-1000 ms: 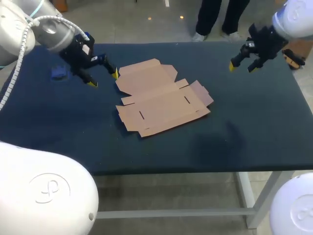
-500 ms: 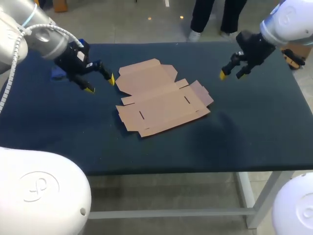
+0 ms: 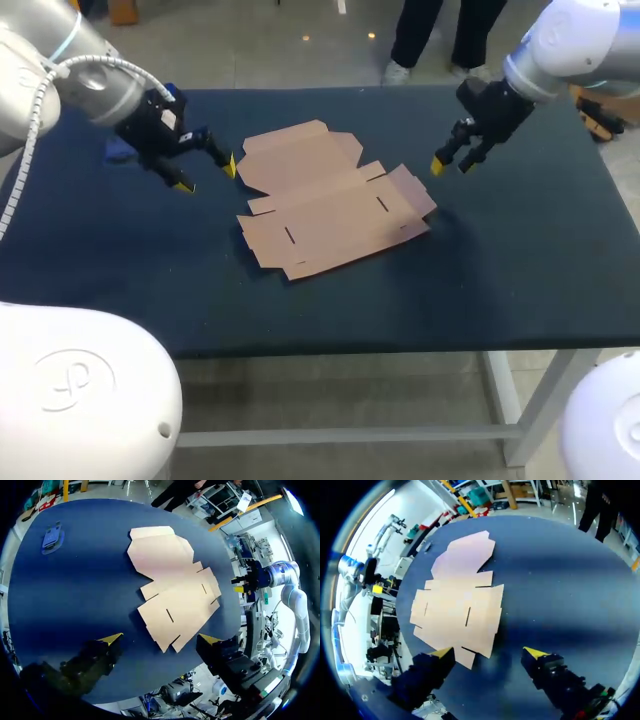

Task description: Assemble the packaging by folding the flat box into shape, placing the metal phone stand inside, and closing the box properly

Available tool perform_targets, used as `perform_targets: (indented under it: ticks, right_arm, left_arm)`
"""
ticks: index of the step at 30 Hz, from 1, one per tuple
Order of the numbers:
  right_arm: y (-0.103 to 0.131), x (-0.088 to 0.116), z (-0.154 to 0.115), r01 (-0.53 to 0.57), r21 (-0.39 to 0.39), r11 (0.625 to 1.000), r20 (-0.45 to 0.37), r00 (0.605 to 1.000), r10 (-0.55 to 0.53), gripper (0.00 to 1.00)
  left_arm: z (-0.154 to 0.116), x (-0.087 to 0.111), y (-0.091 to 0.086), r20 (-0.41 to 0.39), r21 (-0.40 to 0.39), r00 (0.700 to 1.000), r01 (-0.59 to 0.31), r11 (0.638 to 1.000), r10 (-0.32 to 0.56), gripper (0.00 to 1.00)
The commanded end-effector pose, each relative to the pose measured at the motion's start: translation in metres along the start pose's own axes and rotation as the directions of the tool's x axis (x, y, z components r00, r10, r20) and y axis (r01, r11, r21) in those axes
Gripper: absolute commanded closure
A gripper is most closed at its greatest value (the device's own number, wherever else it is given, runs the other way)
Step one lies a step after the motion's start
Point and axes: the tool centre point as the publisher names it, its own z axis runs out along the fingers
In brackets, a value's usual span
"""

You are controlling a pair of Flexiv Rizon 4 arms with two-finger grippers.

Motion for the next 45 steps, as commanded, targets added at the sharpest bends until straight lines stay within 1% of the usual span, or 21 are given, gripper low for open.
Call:
perform_targets:
  ticks: [1,4,8,11,16,19,20,22,26,28,30,31,36,39,45]
  right_arm:
    - [0.012,-0.01,0.021,-0.016,0.128,0.992,-0.074,0.997,0.025,0.06]
    - [0.015,-0.013,0.033,-0.029,0.155,0.988,-0.101,0.994,0.045,0.04]
    - [0.019,-0.014,0.05,-0.051,0.194,0.98,-0.133,0.988,0.078,0.11]
    - [0.023,-0.013,0.059,-0.068,0.221,0.973,-0.149,0.984,0.103,0.08]
    - [0.03,-0.01,0.07,-0.075,0.257,0.964,-0.164,0.979,0.12,0.13]
    - [0.033,-0.01,0.076,-0.08,0.273,0.959,-0.171,0.977,0.13,0.21]
    - [0.034,-0.01,0.078,-0.082,0.28,0.956,-0.178,0.975,0.136,0.25]
    - [0.036,-0.01,0.083,-0.085,0.29,0.953,-0.199,0.969,0.147,0.49]
    - [0.036,-0.009,0.089,-0.084,0.294,0.952,-0.224,0.962,0.154,0.62]
    - [0.037,-0.007,0.091,-0.087,0.295,0.952,-0.228,0.961,0.158,0.77]
    - [0.035,-0.005,0.091,-0.1,0.284,0.953,-0.232,0.958,0.17,0.95]
    - [0.034,-0.005,0.09,-0.103,0.279,0.955,-0.234,0.957,0.171,1.0]
    - [0.026,0.0,0.079,-0.136,0.211,0.968,-0.242,0.952,0.187,1.0]
    - [0.019,0.005,0.073,-0.162,0.156,0.974,-0.248,0.949,0.197,1.0]
    - [0.005,0.017,0.067,-0.221,0.068,0.973,-0.274,0.934,0.231,1.0]
  left_arm:
    - [0.0,0.0,0.0,0.005,-0.002,1.0,0.001,1.0,-0.001,0.0]
    - [0.001,-0.001,0.001,0.007,-0.002,1.0,0.003,1.0,-0.003,0.0]
    - [0.002,-0.002,0.002,0.011,-0.001,1.0,0.009,1.0,-0.009,0.0]
    - [0.003,-0.004,0.002,0.015,0.001,1.0,0.016,1.0,-0.016,0.0]
    - [0.003,-0.005,0.003,0.022,0.005,0.999,0.023,1.0,-0.023,0.0]
    - [0.003,-0.006,0.004,0.029,0.01,0.999,0.027,1.0,-0.027,0.0]
    - [0.004,-0.006,0.005,0.03,0.011,0.999,0.028,1.0,-0.028,0.0]
    - [0.005,-0.008,0.005,0.044,0.019,0.998,0.043,0.999,-0.044,0.0]
    - [0.006,-0.009,0.004,0.044,0.016,0.998,0.045,0.999,-0.046,0.0]
    - [0.007,-0.009,0.004,0.044,0.014,0.998,0.045,0.999,-0.045,0.0]
    - [0.007,-0.009,0.004,0.044,0.014,0.998,0.044,0.999,-0.045,0.0]
    - [0.007,-0.009,0.005,0.043,0.013,0.998,0.044,0.999,-0.045,0.0]
    - [0.008,-0.01,0.005,0.041,0.011,0.998,0.046,0.999,-0.046,0.0]
    - [0.009,-0.011,0.005,0.038,0.008,0.998,0.046,0.999,-0.046,0.0]
    - [0.011,-0.011,0.006,0.034,0.004,0.999,0.041,0.999,-0.041,0.0]
